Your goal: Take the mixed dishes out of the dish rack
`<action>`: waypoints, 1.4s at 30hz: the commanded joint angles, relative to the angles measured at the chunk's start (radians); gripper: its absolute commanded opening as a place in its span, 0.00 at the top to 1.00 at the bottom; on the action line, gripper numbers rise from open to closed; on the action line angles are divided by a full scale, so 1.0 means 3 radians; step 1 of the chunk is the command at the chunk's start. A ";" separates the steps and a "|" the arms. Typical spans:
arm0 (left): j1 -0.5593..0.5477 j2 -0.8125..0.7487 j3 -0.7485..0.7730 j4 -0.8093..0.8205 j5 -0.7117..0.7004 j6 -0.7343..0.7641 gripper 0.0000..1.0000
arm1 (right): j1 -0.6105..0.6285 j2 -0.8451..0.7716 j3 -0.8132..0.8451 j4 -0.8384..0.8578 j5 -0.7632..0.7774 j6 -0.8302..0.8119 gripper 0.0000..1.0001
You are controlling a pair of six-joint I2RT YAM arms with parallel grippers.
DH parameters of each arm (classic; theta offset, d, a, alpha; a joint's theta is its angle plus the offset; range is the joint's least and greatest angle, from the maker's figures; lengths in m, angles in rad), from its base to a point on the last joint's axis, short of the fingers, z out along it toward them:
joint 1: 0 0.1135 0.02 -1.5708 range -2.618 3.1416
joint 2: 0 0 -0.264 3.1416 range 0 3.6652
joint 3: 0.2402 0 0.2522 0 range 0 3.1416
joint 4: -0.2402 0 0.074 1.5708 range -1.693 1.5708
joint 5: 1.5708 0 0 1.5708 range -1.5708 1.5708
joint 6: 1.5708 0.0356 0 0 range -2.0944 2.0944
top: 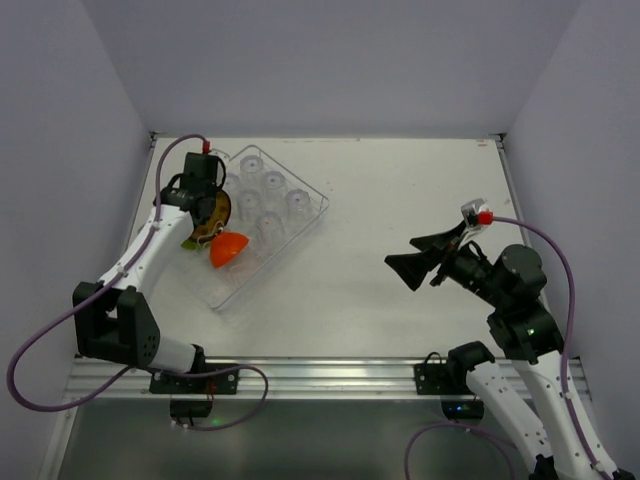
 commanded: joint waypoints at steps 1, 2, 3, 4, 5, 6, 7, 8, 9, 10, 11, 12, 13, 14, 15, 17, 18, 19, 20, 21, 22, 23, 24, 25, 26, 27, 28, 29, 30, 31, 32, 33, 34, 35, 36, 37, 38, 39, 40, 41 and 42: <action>-0.0032 -0.0188 -0.0059 0.0314 -0.0141 0.0149 1.00 | 0.0016 -0.0008 0.0017 0.0163 0.0079 0.0045 0.01; -0.0042 -0.0199 -0.0059 0.0309 -0.0136 0.0159 1.00 | 0.0011 -0.0003 0.0022 0.0163 0.0084 0.0045 0.01; -0.0067 -0.0199 -0.0059 0.0304 -0.0131 0.0169 1.00 | 0.0011 0.0002 0.0022 0.0158 0.0084 0.0050 0.01; -0.0078 -0.0209 -0.0059 0.0294 -0.0156 0.0174 1.00 | 0.0011 0.0002 0.0027 0.0153 0.0084 0.0045 0.01; -0.0088 -0.0224 -0.0049 0.0284 -0.0166 0.0169 1.00 | 0.0011 -0.0003 0.0022 0.0158 0.0084 0.0055 0.01; -0.0093 -0.0234 -0.0044 0.0264 -0.0172 0.0154 1.00 | 0.0011 -0.0008 0.0022 0.0153 0.0089 0.0050 0.01; -0.0098 -0.0250 -0.0028 0.0218 -0.0177 0.0139 1.00 | 0.0016 -0.0013 0.0022 0.0153 0.0089 0.0055 0.01; -0.0103 -0.0270 -0.0008 0.0197 -0.0187 0.0123 1.00 | 0.0011 -0.0013 0.0022 0.0158 0.0094 0.0061 0.01; -0.0108 -0.0285 0.0002 0.0172 -0.0182 0.0083 1.00 | 0.0016 -0.0013 0.0022 0.0153 0.0104 0.0061 0.01; -0.0109 -0.0331 0.0018 0.0131 -0.0182 0.0062 1.00 | 0.0016 -0.0013 0.0022 0.0153 0.0109 0.0061 0.01; -0.0114 -0.0357 0.0043 0.0110 -0.0197 0.0037 1.00 | 0.0011 -0.0018 0.0022 0.0153 0.0109 0.0061 0.01; -0.0114 -0.0377 0.0064 0.0085 -0.0202 -0.0019 1.00 | 0.0016 -0.0013 0.0027 0.0153 0.0114 0.0056 0.01; -0.0114 -0.0418 0.0079 0.0034 -0.0212 -0.0040 1.00 | 0.0016 -0.0013 0.0027 0.0158 0.0114 0.0061 0.01; -0.0114 -0.0434 0.0094 0.0003 -0.0228 -0.0066 1.00 | 0.0011 -0.0013 0.0027 0.0148 0.0119 0.0056 0.01; -0.0114 -0.0444 0.0130 -0.0028 -0.0258 -0.0122 1.00 | 0.0016 -0.0008 0.0037 0.0153 0.0119 0.0061 0.01; -0.0119 -0.0454 0.0146 -0.0115 -0.0325 -0.0163 1.00 | 0.0016 -0.0008 0.0042 0.0148 0.0130 0.0061 0.01; -0.0119 -0.0454 0.0136 -0.0135 -0.0366 -0.0178 1.00 | 0.0011 -0.0013 0.0043 0.0153 0.0130 0.0066 0.01; -0.0119 -0.0459 0.0125 -0.0151 -0.0366 -0.0173 1.00 | 0.0016 -0.0008 0.0037 0.0148 0.0140 0.0061 0.01; -0.0119 -0.0454 0.0115 -0.0161 -0.0366 -0.0178 1.00 | 0.0016 -0.0013 0.0037 0.0143 0.0145 0.0061 0.01; -0.0119 -0.0465 0.0105 -0.0176 -0.0346 -0.0204 1.00 | 0.0011 -0.0013 0.0042 0.0143 0.0150 0.0066 0.01; -0.0124 -0.0480 0.0100 -0.0187 -0.0330 -0.0219 1.00 | 0.0011 -0.0013 0.0043 0.0138 0.0160 0.0066 0.01; -0.0129 -0.0495 0.0100 -0.0192 -0.0315 -0.0245 1.00 | 0.0016 -0.0013 0.0043 0.0133 0.0160 0.0066 0.01; -0.0134 -0.0531 0.0100 -0.0197 -0.0249 -0.0260 1.00 | 0.0011 -0.0018 0.0043 0.0128 0.0165 0.0066 0.01; -0.0134 -0.0556 0.0100 -0.0207 -0.0208 -0.0286 1.00 | 0.0011 -0.0013 0.0048 0.0122 0.0171 0.0061 0.01; -0.0144 -0.0577 0.0110 -0.0212 -0.0162 -0.0301 1.00 | 0.0011 -0.0018 0.0043 0.0117 0.0191 0.0061 0.01; -0.0149 -0.0628 0.0120 -0.0232 -0.0080 -0.0377 1.00 | 0.0011 -0.0008 0.0032 0.0122 0.0196 0.0056 0.01; -0.0149 -0.0648 0.0145 -0.0243 -0.0044 -0.0418 1.00 | 0.0011 -0.0008 0.0027 0.0138 0.0206 0.0061 0.01; -0.0155 -0.0669 0.0156 -0.0253 -0.0003 -0.0474 1.00 | 0.0011 0.0012 0.0022 0.0148 0.0211 0.0071 0.01; -0.0160 -0.0725 0.0166 -0.0263 0.0007 -0.0510 1.00 | 0.0016 0.0022 0.0022 0.0148 0.0212 0.0071 0.01; -0.0160 -0.0751 0.0176 -0.0263 0.0002 -0.0531 1.00 | 0.0011 0.0032 0.0022 0.0153 0.0212 0.0076 0.01; -0.0160 -0.0776 0.0181 -0.0268 0.0002 -0.0557 1.00 | 0.0016 0.0048 0.0027 0.0153 0.0201 0.0086 0.01; -0.0165 -0.0817 0.0181 -0.0268 0.0007 -0.0567 1.00 | 0.0011 0.0073 0.0022 0.0163 0.0196 0.0096 0.01; -0.0165 -0.0833 0.0192 -0.0273 0.0002 -0.0577 1.00 | 0.0011 0.0084 0.0017 0.0189 0.0191 0.0107 0.01; -0.0165 -0.0848 0.0202 -0.0279 0.0053 -0.0587 1.00 | 0.0011 0.0094 0.0002 0.0204 0.0176 0.0127 0.01; -0.0165 -0.0873 0.0207 -0.0294 0.0079 -0.0598 1.00 | 0.0016 0.0114 -0.0003 0.0209 0.0171 0.0137 0.01; -0.0165 -0.0889 0.0217 -0.0299 0.0099 -0.0613 1.00 | 0.0016 0.0130 -0.0009 0.0240 0.0166 0.0147 0.01; -0.0165 -0.0929 0.0227 -0.0299 0.0125 -0.0648 1.00 | 0.0011 0.0140 -0.0014 0.0245 0.0150 0.0158 0.01; -0.0165 -0.0950 0.0238 -0.0299 0.0140 -0.0669 1.00 | 0.0011 0.0150 -0.0014 0.0250 0.0150 0.0168 0.01; -0.0165 -0.0966 0.0243 -0.0304 0.0140 -0.0674 1.00 | 0.0011 0.0181 -0.0014 0.0255 0.0150 0.0178 0.01; -0.0165 -0.0971 0.0304 -0.0324 0.0125 -0.0877 1.00 | 0.0011 0.0191 -0.0019 0.0255 0.0150 0.0198 0.01; -0.0165 -0.0961 0.0340 -0.0396 0.0145 -0.0940 1.00 | 0.0011 0.0206 -0.0024 0.0260 0.0140 0.0219 0.01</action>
